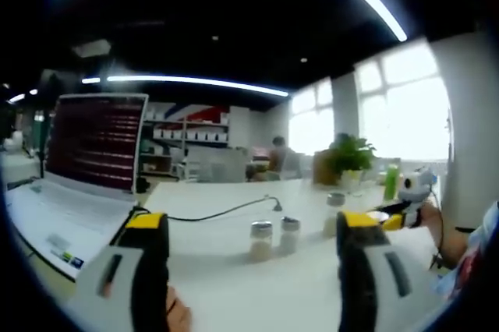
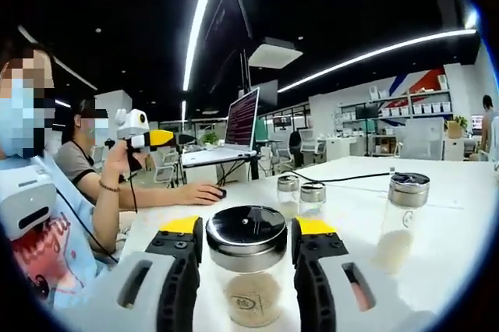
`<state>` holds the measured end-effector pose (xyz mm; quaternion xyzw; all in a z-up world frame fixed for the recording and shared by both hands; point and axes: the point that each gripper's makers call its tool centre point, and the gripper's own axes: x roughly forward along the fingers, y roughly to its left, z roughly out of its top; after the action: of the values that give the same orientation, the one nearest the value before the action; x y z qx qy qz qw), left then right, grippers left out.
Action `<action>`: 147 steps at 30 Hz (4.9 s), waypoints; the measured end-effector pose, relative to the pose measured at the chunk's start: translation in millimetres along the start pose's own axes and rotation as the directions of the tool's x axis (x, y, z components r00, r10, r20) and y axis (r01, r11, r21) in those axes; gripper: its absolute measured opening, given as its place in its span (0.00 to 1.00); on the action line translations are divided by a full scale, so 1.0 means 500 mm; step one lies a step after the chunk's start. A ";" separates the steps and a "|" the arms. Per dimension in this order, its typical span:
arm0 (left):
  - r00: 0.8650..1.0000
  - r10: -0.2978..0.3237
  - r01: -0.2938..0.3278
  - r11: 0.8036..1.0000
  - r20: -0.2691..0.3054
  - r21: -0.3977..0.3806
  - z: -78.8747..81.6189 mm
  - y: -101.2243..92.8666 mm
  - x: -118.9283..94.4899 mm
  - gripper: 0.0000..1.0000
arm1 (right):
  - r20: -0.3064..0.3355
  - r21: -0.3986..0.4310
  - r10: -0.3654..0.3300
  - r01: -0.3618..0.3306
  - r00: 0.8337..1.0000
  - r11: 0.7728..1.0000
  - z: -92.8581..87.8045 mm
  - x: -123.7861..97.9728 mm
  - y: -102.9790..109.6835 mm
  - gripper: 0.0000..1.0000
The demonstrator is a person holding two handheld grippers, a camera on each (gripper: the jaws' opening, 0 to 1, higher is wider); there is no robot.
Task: Rotate the seasoning bottle until the label or dispensing opening points toward the visible target arrow and the bottle remains upright within the marked orientation range
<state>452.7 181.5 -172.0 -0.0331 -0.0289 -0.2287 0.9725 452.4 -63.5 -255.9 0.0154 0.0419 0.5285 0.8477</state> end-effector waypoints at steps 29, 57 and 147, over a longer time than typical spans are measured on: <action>1.000 -0.006 0.006 1.000 -0.004 0.010 -0.003 -0.005 0.004 0.94 | 0.009 -0.053 -0.071 0.072 0.997 0.996 -0.003 0.002 -0.006 0.40; 1.000 -0.022 0.022 1.000 -0.007 0.007 -0.005 -0.016 0.008 0.94 | 0.035 -0.061 -0.263 0.265 0.964 0.962 -0.003 0.007 -0.015 0.40; 1.000 -0.019 0.019 1.000 -0.012 0.019 -0.005 -0.015 0.007 0.93 | 0.151 -0.098 -0.683 0.698 0.715 0.709 0.036 -0.024 -0.043 0.68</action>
<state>452.3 172.9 -173.8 -0.0219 -0.0258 -0.2377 0.9707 468.0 -83.6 -238.6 -0.0370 -0.0386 0.1732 0.9834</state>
